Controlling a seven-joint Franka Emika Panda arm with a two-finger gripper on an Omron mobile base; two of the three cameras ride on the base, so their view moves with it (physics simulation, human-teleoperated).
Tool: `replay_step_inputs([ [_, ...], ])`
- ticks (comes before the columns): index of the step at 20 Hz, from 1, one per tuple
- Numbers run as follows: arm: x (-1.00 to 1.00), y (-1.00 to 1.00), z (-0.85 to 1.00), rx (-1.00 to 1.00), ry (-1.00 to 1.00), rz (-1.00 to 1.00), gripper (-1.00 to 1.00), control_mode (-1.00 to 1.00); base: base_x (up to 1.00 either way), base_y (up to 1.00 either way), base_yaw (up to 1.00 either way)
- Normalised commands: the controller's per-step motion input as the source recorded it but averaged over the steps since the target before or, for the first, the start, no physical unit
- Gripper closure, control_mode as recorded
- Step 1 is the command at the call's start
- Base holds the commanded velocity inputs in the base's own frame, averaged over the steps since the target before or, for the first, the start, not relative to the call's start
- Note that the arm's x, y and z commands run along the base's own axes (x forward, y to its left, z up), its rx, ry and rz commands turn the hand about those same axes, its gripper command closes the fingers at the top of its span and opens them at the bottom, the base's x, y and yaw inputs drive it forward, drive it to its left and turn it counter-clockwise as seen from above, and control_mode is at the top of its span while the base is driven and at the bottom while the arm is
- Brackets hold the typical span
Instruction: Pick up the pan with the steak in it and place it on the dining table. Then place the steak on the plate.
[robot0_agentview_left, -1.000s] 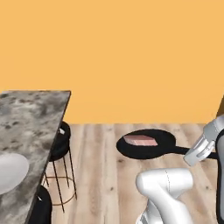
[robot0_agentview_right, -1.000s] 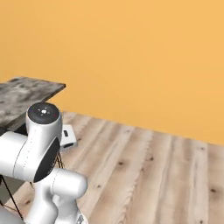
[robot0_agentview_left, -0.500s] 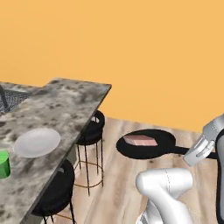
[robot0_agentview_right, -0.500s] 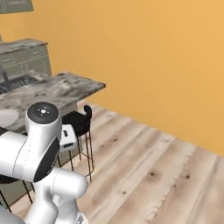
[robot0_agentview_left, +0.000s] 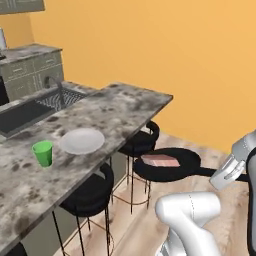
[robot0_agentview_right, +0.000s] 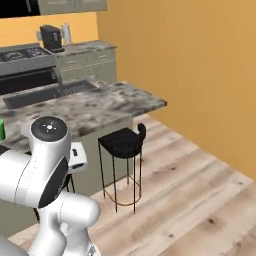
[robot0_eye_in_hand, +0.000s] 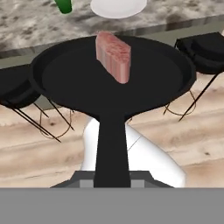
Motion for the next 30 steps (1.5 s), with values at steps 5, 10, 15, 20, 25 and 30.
replay_step_inputs([
  [5, 0.0, 0.0, 0.0, 0.0, 0.0, 0.0, 1.0, 1.0, 0.0, 0.0, 0.5],
  [10, 0.0, 0.0, 0.0, 0.0, 0.0, 0.0, 1.0, 1.0, 0.0, 0.0, 0.5],
  [15, 0.0, 0.0, 0.0, 0.0, 0.0, 0.0, 1.0, 1.0, 0.0, 0.0, 0.5],
  [20, 0.0, 0.0, 0.0, 0.0, 0.0, 0.0, 1.0, 1.0, 0.0, -0.03, 0.45],
  [25, 0.0, 0.0, 0.0, 0.0, 0.0, 0.0, 1.0, 1.0, 0.0, 0.0, 0.04],
  [30, 0.0, 0.0, 0.0, 0.0, 0.0, 0.0, 1.0, 1.0, 0.17, -0.53, 0.07],
])
